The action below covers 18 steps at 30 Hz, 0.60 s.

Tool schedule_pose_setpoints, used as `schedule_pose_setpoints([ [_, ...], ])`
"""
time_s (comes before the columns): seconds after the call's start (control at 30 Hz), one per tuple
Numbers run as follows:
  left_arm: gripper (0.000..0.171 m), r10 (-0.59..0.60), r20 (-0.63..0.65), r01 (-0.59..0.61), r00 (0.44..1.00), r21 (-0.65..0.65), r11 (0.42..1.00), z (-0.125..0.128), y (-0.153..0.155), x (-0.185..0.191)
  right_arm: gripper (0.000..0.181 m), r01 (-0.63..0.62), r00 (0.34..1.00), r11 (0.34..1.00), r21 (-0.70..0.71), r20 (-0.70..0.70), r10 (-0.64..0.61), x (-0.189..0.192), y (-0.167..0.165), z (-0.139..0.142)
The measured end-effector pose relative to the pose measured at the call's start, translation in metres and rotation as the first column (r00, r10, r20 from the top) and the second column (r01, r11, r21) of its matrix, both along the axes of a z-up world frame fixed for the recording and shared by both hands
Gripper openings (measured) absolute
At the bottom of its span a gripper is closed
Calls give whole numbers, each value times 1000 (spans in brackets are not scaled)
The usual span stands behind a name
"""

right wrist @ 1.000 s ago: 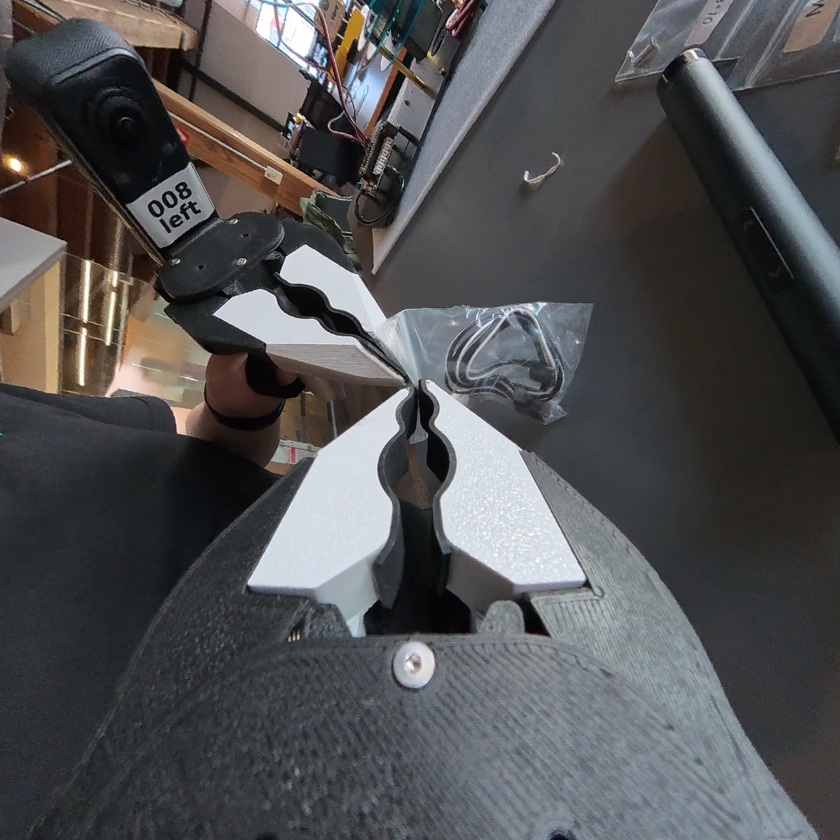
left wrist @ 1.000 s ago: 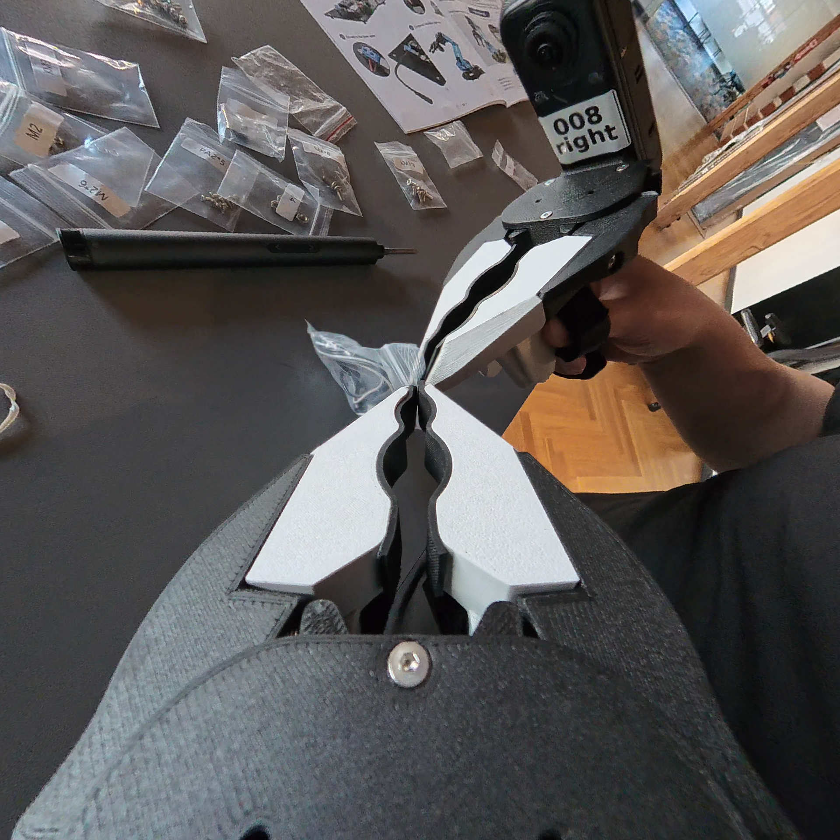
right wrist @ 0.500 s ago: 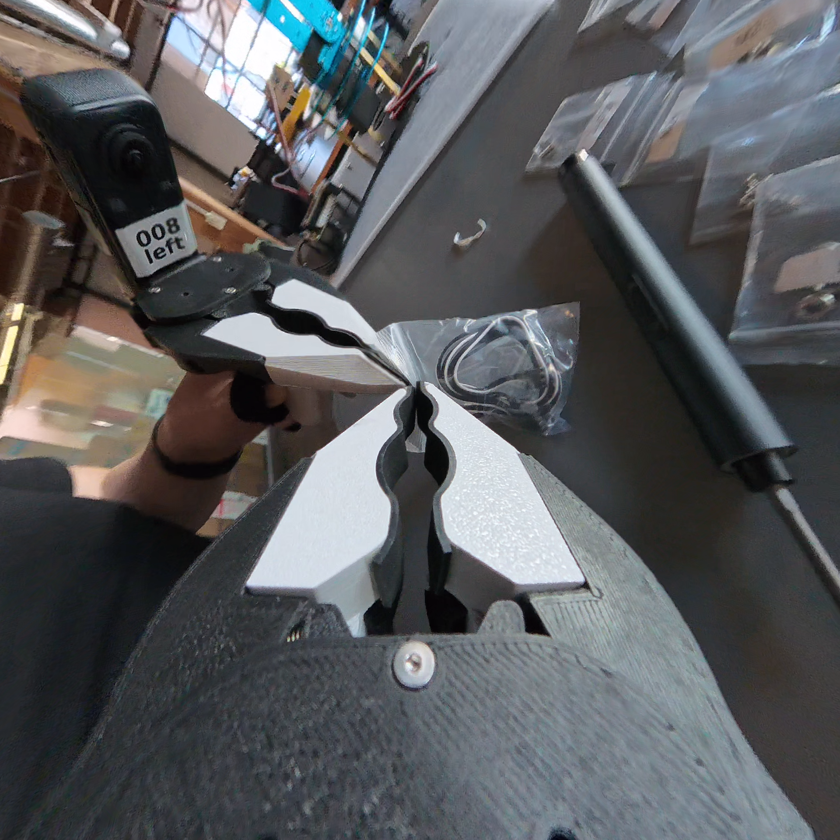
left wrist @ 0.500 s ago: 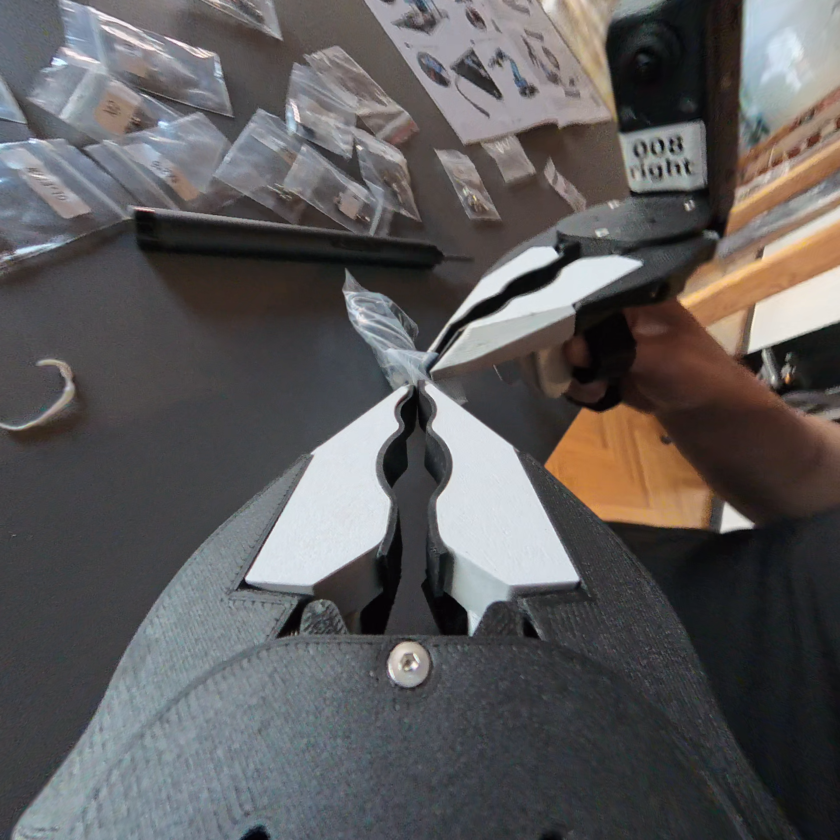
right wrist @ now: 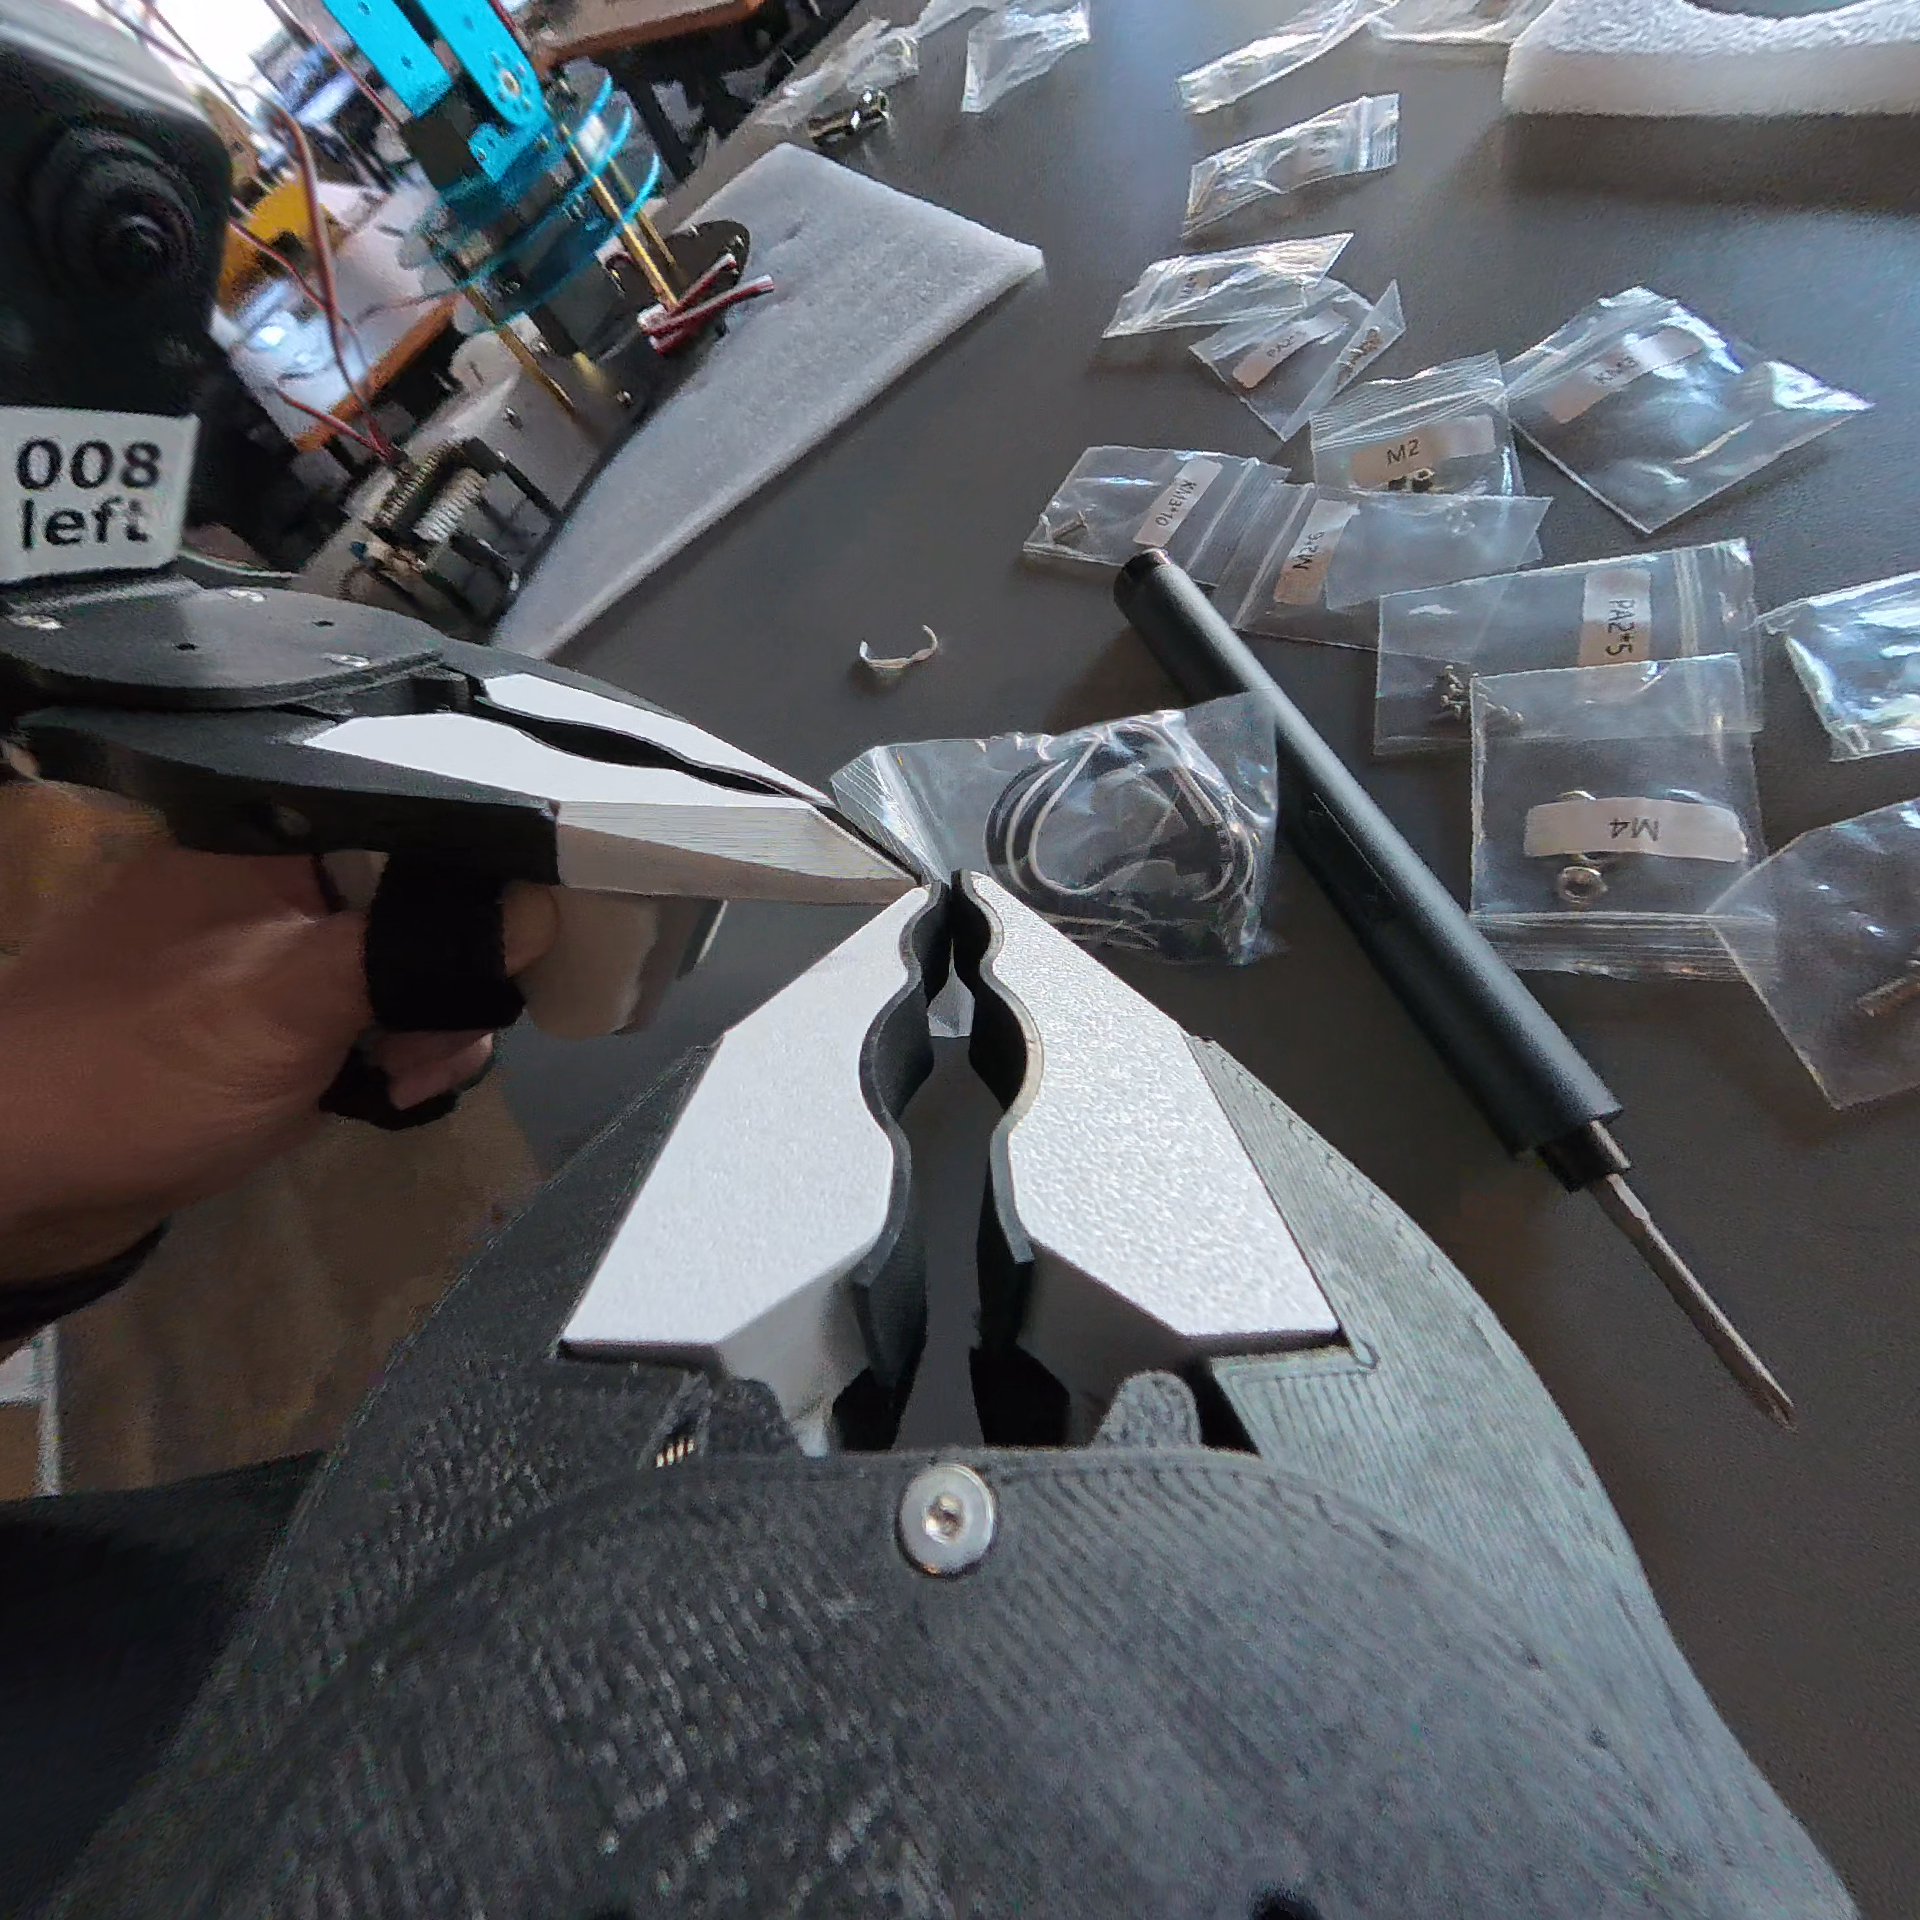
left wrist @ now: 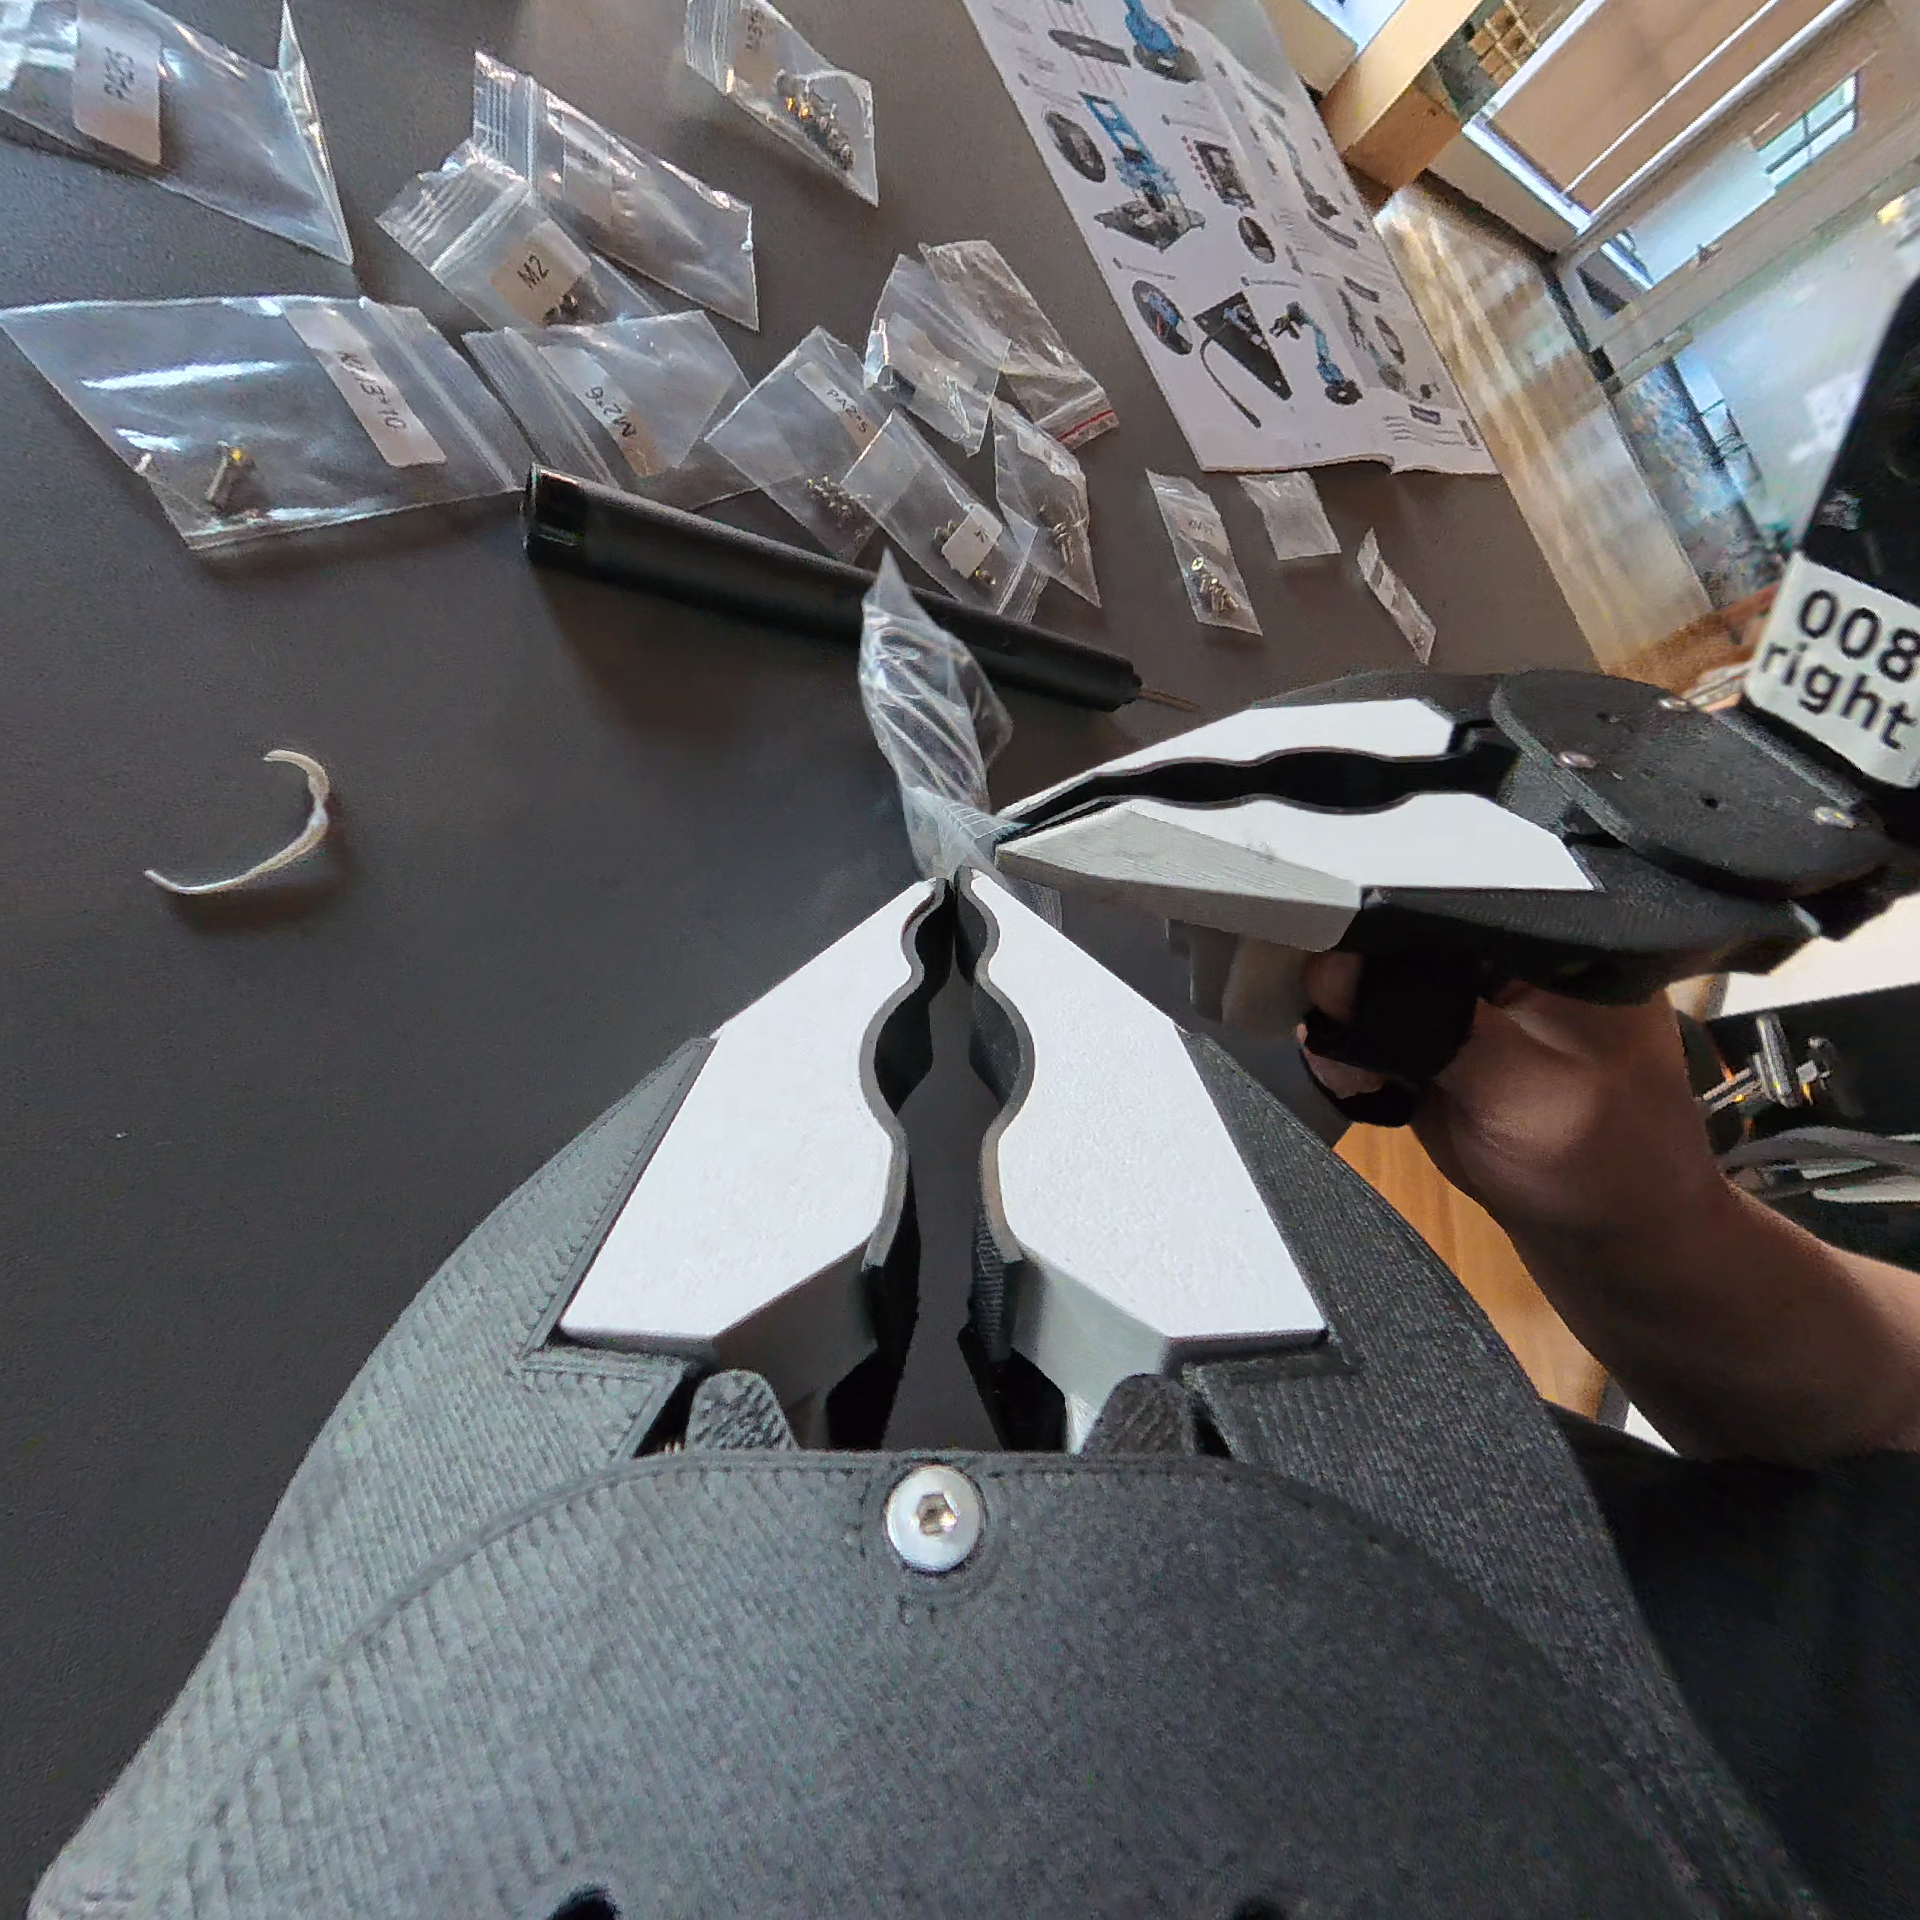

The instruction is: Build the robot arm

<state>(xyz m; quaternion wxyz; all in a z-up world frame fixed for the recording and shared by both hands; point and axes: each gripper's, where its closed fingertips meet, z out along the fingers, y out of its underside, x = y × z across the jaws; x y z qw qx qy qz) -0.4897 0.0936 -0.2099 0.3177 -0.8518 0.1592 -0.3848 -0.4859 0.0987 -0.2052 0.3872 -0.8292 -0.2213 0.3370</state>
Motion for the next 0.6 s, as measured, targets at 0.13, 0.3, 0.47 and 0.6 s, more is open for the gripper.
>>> schedule_pose_setpoints([
  [0.13, 0, 5, -15, -4, 1000, 9, 1000, 0, 3, 0, 0, 25, 999, 999, 34, 28, -26, 0, 2, 1],
  [0.3, 0, 8, -32, -8, 999, 4, 1000, -2, 7, 0, 0, 57, 996, 994, 95, 68, -64, 1, 7, 1],
  [0.47, 0, -2, -47, 2, 999, -2, 1000, -2, 7, -3, 0, 80, 994, 983, 165, 66, -92, -1, 7, 3],
  [0.6, 0, 4, -51, -3, 999, 9, 1000, 1, 11, -7, 0, 79, 994, 980, 185, 61, -91, -8, 8, 5],
])
